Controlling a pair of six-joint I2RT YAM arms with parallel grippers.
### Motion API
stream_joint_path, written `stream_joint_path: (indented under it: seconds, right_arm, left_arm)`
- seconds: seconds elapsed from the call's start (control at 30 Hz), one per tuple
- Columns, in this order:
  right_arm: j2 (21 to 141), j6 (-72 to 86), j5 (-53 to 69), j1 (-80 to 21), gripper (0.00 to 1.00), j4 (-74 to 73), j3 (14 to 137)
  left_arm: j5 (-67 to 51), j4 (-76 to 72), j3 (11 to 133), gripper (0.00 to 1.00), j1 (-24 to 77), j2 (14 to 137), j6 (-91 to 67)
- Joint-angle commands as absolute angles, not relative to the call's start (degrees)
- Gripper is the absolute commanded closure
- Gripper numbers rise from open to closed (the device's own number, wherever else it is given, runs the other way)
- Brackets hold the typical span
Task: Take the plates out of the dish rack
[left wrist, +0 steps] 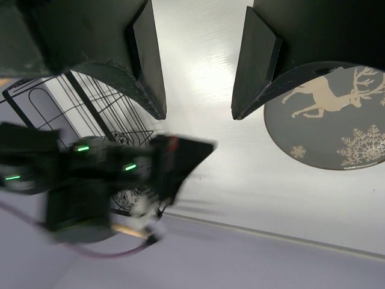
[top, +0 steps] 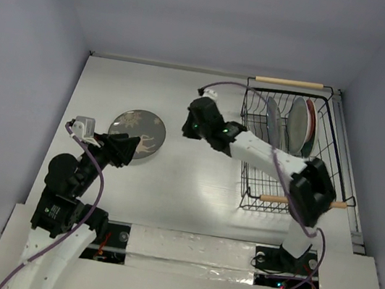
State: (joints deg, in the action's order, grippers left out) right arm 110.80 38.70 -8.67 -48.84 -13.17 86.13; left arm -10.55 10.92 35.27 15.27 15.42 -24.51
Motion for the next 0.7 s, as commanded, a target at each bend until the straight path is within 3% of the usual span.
stream_joint_path:
  seconds: [0.0,0.17,0.27,0.3,0.37,0.53,0.67]
  right_arm:
    - [96.3,29.5,-27.6,-48.7,1.00,-17.3,84.7]
    - [86.2,23.0,-43.1,-43.6,1.00,-27.1,82.8]
    - [85.3,19.8,-51.1,-39.0,0.72,-33.1,82.9]
    - [85.7,18.3,-52.0,-37.9,0.47,-34.5,83.6]
    - [88.3,17.5,-53.6,-35.2,0.30,-37.9,84.5]
    - [93.1,14.0,-50.5,-33.3,0.27,-37.7,85.1]
    - [98.2,13.6,-51.6,-30.7,0.32,-38.0,86.2]
  left_arm:
    - [-11.2,7.8,35.2,0.55,14.9,14.6,-24.6]
    - [-11.2,7.7,35.2,0.55,14.9,14.4,-24.7]
    - [-11.2,7.8,35.2,0.55,14.9,14.2,-24.7]
    - [-11.3,7.7,35.2,0.55,14.9,14.2,-24.7]
    - [-11.3,7.7,35.2,0.55,14.9,14.2,-24.8]
    - [-11.2,7.8,35.2,0.55,14.9,14.2,-24.8]
    - [-11.2,7.9,35.2,0.55,14.9,14.2,-24.7]
